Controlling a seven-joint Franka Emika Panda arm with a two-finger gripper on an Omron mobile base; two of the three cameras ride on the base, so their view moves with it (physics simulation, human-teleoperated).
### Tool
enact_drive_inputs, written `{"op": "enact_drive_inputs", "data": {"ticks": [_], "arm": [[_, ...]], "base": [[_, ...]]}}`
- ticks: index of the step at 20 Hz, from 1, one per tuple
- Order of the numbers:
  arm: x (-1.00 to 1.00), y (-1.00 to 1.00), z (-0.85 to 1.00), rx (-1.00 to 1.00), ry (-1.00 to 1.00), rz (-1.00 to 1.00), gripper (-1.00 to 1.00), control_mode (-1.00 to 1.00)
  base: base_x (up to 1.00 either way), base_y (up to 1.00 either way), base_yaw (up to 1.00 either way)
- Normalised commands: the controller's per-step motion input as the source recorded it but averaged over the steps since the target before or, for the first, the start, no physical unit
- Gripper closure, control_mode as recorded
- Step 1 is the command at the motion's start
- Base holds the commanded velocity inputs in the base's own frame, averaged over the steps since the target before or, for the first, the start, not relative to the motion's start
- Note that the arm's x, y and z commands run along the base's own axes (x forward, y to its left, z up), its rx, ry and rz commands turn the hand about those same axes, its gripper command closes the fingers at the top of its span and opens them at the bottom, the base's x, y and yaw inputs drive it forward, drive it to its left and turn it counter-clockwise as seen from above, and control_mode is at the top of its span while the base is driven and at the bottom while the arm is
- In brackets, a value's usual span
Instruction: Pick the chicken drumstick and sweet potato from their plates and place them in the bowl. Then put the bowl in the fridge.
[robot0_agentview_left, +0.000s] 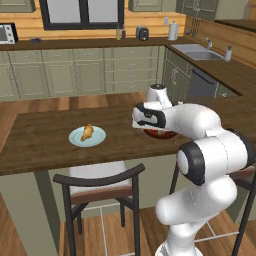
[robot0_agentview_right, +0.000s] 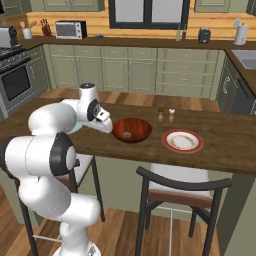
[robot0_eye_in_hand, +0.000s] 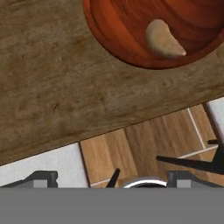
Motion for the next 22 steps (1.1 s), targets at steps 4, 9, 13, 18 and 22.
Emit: {"op": "enact_drive_inputs", "data": {"ticks": [4,9,13,18,22], "arm": [[-0.02,1.00,0.25,-0.02,0.00,-0.04,-1.00,-1.00],[0.08,0.99,0.13,0.00,0.05,-0.01,-1.00,-1.00],[0.38,1.00,0.00,0.00,0.01,0.00,-1.00,-1.00],[0.37,0.69,0.00,0.00,-0.02,0.02,-1.00,-1.00],[0.61,0.35,-0.05,0.00,0.00,0.00,-1.00,-1.00]], "base": [[0.00,0.00,0.00],[0.00,0.00,0.00],[0.00,0.00,0.00],[0.00,0.00,0.00],[0.00,0.00,0.00]]}}
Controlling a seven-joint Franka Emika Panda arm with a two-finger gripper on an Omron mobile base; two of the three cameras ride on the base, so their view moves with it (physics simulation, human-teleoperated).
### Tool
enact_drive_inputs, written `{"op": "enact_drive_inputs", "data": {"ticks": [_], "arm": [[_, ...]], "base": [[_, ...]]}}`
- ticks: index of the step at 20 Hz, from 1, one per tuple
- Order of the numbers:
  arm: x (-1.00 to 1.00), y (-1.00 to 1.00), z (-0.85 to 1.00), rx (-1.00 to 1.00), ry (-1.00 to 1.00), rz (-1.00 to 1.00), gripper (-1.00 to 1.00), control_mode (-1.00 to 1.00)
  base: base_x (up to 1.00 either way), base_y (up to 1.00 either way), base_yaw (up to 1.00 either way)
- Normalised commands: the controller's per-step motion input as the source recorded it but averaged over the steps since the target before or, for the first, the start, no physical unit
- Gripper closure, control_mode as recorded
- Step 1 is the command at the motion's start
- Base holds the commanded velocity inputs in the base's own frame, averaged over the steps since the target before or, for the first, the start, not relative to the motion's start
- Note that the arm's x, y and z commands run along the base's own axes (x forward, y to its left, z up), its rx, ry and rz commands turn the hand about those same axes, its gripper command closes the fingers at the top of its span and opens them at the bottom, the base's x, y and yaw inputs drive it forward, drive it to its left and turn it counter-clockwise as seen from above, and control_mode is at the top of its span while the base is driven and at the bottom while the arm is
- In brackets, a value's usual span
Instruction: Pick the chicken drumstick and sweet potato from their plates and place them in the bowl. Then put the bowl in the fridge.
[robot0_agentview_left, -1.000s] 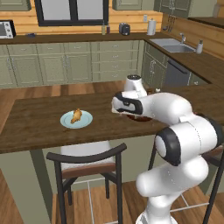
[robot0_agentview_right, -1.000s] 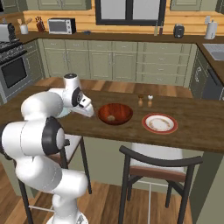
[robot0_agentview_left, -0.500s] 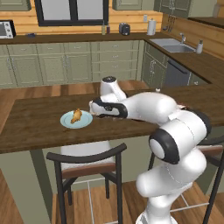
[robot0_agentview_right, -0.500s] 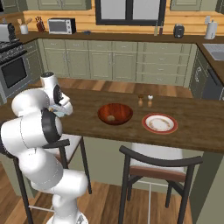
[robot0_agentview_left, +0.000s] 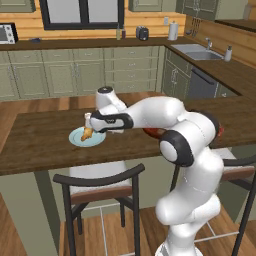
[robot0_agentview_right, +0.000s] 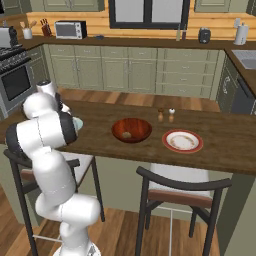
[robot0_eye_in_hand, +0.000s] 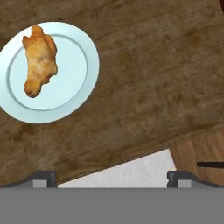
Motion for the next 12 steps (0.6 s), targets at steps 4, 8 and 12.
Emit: {"op": "enact_drive_inputs", "data": {"ticks": [4,8,12], "arm": [[0.69,0.36,-0.37,0.02,0.01,0.00,-1.00,-1.00],[0.45,0.35,-0.45,0.05,0.00,0.00,-1.00,-1.00],[0.23,0.28,-0.32,0.05,-0.03,0.00,-1.00,-1.00]], "base": [[0.00,0.00,0.00],[0.00,0.00,0.00],[0.00,0.00,0.00]]}}
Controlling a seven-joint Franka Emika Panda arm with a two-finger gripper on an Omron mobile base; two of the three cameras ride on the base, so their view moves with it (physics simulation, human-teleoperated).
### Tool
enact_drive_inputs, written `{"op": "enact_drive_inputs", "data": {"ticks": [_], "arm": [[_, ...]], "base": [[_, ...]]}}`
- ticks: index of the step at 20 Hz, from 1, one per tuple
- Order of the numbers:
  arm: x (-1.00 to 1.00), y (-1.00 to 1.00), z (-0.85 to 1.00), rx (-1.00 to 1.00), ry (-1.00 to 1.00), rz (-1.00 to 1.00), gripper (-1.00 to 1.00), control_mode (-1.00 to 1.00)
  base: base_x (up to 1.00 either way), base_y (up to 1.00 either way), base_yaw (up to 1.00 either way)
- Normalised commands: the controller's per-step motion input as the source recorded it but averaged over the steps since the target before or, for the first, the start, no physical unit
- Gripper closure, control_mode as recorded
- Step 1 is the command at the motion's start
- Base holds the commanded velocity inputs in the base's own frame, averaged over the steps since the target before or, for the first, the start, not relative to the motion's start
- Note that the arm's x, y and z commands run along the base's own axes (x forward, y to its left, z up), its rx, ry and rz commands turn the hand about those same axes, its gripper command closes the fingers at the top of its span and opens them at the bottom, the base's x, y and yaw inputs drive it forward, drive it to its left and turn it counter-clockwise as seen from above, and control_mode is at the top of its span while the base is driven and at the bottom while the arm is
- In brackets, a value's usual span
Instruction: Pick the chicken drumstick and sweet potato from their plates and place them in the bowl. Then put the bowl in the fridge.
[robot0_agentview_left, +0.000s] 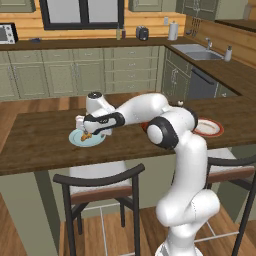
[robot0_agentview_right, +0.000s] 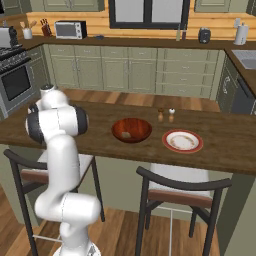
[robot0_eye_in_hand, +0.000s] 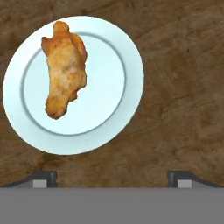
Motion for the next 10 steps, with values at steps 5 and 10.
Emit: {"op": "enact_drive_inputs", "data": {"ticks": [5,10], "arm": [[0.43,0.13,-0.15,0.00,0.00,0.00,-1.00,-1.00],[0.20,-0.03,-0.23,0.00,0.00,0.04,-1.00,-1.00]], "base": [[0.00,0.00,0.00],[0.00,0.00,0.00]]}}
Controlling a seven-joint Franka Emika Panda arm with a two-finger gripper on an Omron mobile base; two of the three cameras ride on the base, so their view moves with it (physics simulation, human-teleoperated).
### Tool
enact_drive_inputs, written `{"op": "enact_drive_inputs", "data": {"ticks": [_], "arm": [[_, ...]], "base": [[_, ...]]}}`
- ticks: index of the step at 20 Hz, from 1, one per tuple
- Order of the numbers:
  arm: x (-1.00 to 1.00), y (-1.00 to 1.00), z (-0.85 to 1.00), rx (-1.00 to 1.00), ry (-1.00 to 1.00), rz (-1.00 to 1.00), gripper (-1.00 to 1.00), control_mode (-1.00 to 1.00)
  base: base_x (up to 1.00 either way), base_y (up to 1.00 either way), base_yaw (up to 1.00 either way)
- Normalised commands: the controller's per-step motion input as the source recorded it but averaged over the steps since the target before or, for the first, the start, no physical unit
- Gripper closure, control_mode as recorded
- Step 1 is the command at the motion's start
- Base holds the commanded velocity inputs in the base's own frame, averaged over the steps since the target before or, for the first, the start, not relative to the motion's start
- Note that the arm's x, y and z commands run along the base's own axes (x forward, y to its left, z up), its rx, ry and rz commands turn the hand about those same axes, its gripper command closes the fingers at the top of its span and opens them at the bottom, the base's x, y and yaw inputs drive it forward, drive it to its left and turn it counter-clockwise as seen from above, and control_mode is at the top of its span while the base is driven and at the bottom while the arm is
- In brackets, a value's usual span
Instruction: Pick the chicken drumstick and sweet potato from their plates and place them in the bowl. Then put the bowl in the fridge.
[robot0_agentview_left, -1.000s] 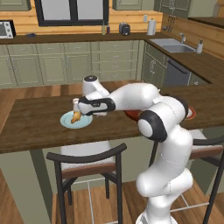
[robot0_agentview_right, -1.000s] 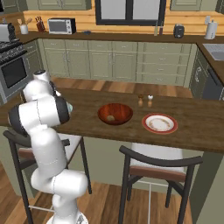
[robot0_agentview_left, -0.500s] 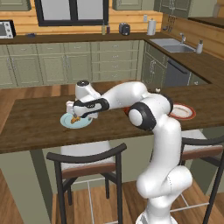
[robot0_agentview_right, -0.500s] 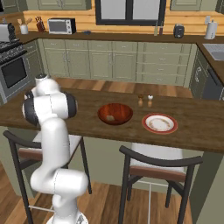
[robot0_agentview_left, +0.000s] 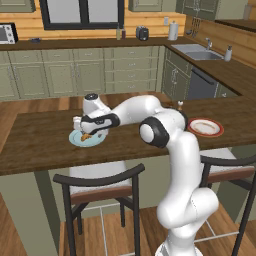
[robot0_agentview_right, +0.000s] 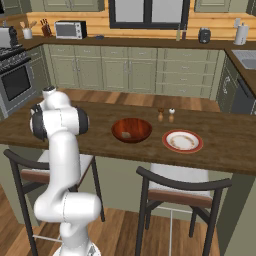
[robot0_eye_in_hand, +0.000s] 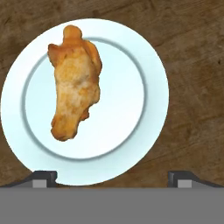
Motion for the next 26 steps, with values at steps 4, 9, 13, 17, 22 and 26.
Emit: {"op": "enact_drive_inputs", "data": {"ticks": [4,9,13,17,22,26], "arm": [[0.27,0.00,-0.30,0.03,0.00,0.09,-1.00,-1.00],[0.42,0.00,-0.32,0.03,0.00,0.08,-1.00,-1.00],[0.58,0.06,-0.15,0.00,0.00,0.02,-1.00,-1.00],[0.51,0.15,0.00,0.00,0.05,0.00,-1.00,-1.00],[0.13,0.08,0.00,0.00,0.03,0.00,-1.00,-1.00],[-0.08,0.00,0.00,0.00,0.00,0.00,-1.00,-1.00]], "base": [[0.00,0.00,0.00],[0.00,0.00,0.00],[0.00,0.00,0.00],[0.00,0.00,0.00],[0.00,0.00,0.00],[0.00,0.00,0.00]]}}
